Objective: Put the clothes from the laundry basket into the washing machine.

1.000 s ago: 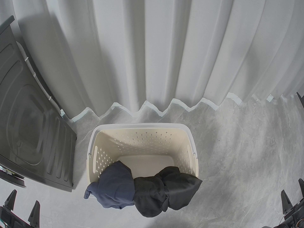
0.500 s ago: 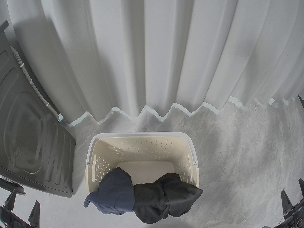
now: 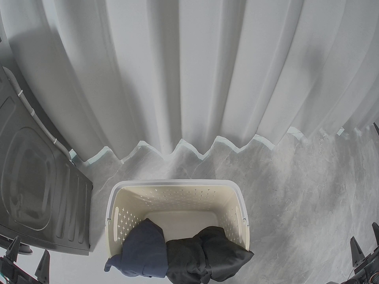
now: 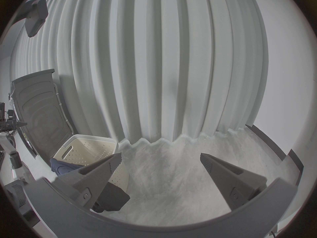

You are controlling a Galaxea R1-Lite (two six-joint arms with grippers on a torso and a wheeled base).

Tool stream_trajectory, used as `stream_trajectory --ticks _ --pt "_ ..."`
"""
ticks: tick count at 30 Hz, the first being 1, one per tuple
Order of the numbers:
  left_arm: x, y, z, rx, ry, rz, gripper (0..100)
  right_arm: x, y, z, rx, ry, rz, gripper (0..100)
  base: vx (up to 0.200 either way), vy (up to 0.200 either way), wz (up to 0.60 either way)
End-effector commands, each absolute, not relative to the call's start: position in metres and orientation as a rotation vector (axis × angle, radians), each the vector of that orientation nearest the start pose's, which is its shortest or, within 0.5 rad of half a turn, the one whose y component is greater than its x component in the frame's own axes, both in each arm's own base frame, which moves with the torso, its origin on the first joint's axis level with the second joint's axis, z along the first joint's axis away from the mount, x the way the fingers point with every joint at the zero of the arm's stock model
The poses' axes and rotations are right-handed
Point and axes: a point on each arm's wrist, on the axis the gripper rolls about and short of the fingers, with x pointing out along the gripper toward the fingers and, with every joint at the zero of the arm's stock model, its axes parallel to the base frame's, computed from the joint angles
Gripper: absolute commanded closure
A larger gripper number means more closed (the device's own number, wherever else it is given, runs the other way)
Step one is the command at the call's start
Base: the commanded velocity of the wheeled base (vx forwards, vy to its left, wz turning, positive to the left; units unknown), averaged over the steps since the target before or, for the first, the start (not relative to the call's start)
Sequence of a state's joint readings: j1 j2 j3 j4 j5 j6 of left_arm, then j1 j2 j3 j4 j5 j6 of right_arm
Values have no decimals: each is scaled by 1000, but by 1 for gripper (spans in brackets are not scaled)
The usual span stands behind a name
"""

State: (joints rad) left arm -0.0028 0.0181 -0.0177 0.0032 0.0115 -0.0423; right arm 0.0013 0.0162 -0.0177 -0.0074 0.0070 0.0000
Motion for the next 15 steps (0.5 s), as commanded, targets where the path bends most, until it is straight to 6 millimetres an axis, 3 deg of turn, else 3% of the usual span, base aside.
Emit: stream_trajectory --ticks 1,5,11,15 --pt "-23 0 76 -43 4 9 0 -23 0 76 0 -8 9 0 0 0 0" --pt "-23 0 76 -43 4 9 0 -23 0 76 0 -8 8 0 0 0 0" --pt "-23 0 76 -43 4 9 0 -23 0 76 0 -8 9 0 200 0 0" --pt "-23 0 76 -43 4 9 0 -23 0 76 0 -8 8 0 0 0 0"
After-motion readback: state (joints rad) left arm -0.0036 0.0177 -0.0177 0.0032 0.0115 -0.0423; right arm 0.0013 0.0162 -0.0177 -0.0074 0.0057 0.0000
